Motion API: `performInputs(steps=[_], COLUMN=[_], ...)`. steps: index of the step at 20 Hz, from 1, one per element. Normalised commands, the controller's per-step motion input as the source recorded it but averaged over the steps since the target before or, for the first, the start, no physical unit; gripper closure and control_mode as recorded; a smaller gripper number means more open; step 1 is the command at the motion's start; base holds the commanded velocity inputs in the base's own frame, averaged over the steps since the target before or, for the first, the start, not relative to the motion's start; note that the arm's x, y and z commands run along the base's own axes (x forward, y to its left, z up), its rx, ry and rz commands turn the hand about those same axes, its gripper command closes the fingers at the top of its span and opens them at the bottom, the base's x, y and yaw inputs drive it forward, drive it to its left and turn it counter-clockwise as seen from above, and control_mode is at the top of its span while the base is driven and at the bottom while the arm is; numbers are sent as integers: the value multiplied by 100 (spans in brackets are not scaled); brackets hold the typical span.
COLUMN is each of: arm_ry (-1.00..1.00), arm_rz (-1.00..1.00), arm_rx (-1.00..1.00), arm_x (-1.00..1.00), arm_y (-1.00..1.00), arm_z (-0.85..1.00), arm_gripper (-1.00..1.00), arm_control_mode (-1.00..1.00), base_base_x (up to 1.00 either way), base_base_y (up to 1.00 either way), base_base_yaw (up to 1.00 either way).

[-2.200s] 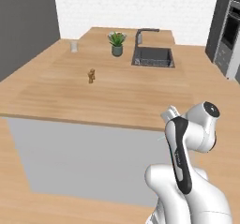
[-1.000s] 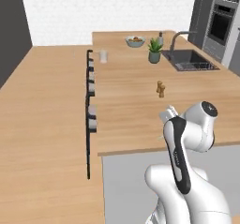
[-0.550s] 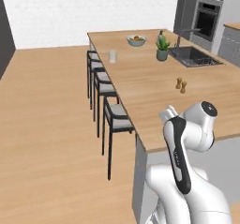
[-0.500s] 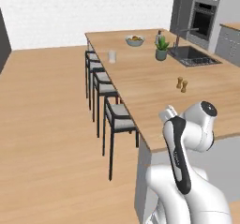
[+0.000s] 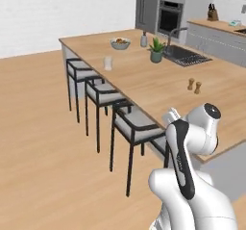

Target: Take a straw from the drawer in front and place it inside the glass cup on the dining counter.

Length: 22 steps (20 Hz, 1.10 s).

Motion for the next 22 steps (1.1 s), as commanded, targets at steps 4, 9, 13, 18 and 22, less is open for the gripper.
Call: performInputs(steps=[4,9,13,18,22], arm_ry=[0,0,0,0,0], arm_rz=[0,0,0,0,0], arm_rx=[0,0,0,0,0], arm_x=[0,0,0,0,0], arm_y=[0,0,0,0,0], arm_z=[0,0,0,0,0], arm_gripper=[100,100,100,100,100], arm_control_mode=[100,100,100,100,100], base_base_x=[57,60,71,70,56], base_base_y=[100,100,100,100,100], base_base_yaw=[-47,-47,-39,-34,-33])
